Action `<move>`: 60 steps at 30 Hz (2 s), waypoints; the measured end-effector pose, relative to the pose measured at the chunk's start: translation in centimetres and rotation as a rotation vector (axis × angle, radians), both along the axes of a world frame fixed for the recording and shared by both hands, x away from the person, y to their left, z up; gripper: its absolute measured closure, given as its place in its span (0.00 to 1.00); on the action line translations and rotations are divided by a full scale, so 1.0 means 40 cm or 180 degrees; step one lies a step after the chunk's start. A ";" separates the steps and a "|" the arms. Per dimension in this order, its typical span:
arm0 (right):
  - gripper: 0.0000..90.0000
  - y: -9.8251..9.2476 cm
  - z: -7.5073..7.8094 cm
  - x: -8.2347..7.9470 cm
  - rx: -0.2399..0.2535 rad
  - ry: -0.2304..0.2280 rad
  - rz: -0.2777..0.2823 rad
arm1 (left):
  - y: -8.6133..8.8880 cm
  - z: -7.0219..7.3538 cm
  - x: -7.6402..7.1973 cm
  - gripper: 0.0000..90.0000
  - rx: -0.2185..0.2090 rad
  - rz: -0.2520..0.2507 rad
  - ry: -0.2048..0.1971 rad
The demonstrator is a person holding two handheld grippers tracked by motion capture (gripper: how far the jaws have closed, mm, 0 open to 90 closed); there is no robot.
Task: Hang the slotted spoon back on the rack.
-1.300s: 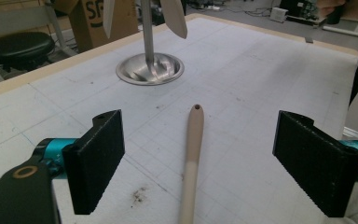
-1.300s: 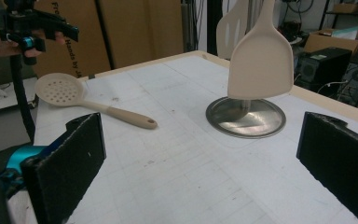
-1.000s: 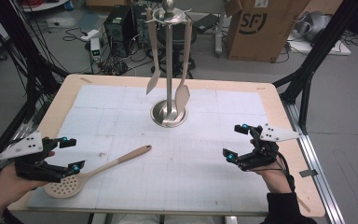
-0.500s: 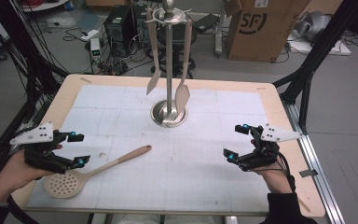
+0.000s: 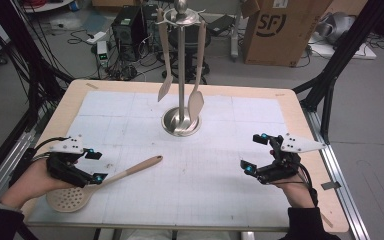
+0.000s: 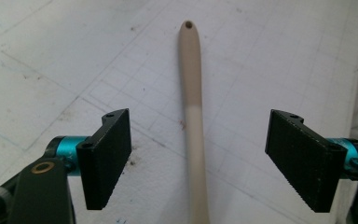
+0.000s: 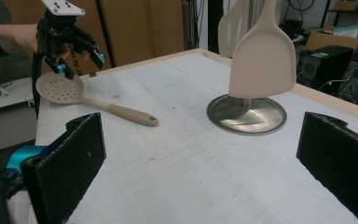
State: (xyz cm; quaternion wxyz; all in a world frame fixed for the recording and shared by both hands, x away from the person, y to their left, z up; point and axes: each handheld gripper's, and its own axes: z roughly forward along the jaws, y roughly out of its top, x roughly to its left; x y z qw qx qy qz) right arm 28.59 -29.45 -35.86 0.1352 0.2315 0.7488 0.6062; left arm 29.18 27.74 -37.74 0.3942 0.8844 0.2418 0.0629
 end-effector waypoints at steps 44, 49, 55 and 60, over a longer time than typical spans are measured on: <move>0.00 -0.006 0.001 0.001 0.0028 -0.0001 -0.0017 | -0.062 -0.090 0.007 0.77 0.1153 -0.0275 0.0331; 0.00 -0.006 0.000 0.001 0.0028 0.0001 -0.0017 | -0.066 -0.089 0.007 0.84 0.1189 -0.0283 0.0379; 0.00 -0.005 0.000 0.001 0.0027 0.0013 -0.0014 | -0.076 -0.087 0.011 0.85 0.1240 -0.0218 0.0469; 0.00 -0.006 0.000 0.001 0.0032 0.0000 -0.0011 | -0.079 -0.086 0.012 0.87 0.1268 -0.0183 0.0483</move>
